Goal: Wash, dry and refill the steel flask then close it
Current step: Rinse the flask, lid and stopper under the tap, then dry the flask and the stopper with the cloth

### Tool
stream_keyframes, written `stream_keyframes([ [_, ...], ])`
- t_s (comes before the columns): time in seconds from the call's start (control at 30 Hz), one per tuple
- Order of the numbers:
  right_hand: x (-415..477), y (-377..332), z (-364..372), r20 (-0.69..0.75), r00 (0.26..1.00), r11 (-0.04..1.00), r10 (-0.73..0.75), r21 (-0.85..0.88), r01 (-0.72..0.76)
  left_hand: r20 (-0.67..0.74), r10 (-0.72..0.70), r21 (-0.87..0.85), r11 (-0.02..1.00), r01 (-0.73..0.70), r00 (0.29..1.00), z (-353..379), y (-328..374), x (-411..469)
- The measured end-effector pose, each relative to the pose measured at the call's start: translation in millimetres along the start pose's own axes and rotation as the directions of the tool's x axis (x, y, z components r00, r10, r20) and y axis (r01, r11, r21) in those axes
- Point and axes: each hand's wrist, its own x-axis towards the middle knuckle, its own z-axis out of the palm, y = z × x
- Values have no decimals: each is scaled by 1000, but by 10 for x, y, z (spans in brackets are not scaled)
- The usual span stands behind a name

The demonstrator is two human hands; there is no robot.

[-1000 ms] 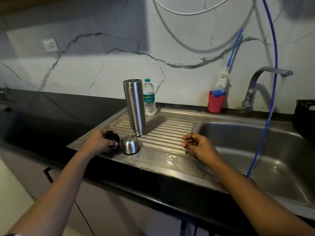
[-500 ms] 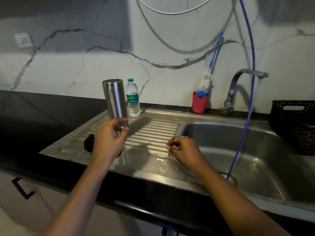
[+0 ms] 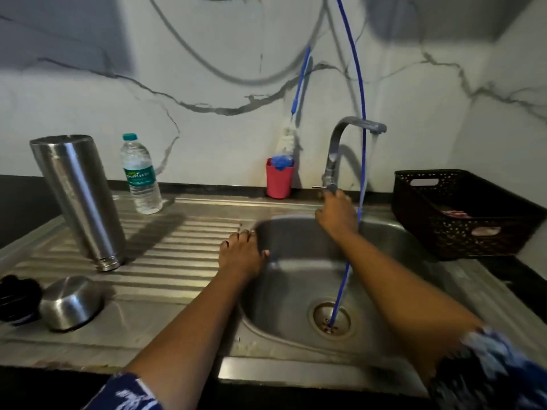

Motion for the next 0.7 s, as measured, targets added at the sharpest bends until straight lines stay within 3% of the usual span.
stream_keyframes([
  [0.17, 581, 0, 223, -18, 997, 945, -77, -320, 67, 17, -15, 56, 998, 14, 1000, 61, 12, 69],
  [0.33, 858, 12, 357, 8, 999, 915, -39, -402, 39, 10, -34, 45, 998, 34, 999, 79, 22, 109],
  [0.4, 906, -4, 362, 4, 999, 933, -52, -357, 50, 0, -39, 52, 998, 39, 999, 86, 26, 103],
  [0.5, 974, 19, 344, -17, 989, 982, 147, -118, -148, -5, -44, 53, 998, 44, 999, 74, 31, 92],
  [0.6, 1051, 83, 224, -7, 905, 876, 426, 254, -410, -18, -35, 66, 997, 36, 999, 75, 37, 94],
  [0.7, 1024, -18, 171, 86, 863, 783, 499, 382, -491, -30, -34, 64, 997, 36, 999, 81, 29, 89],
])
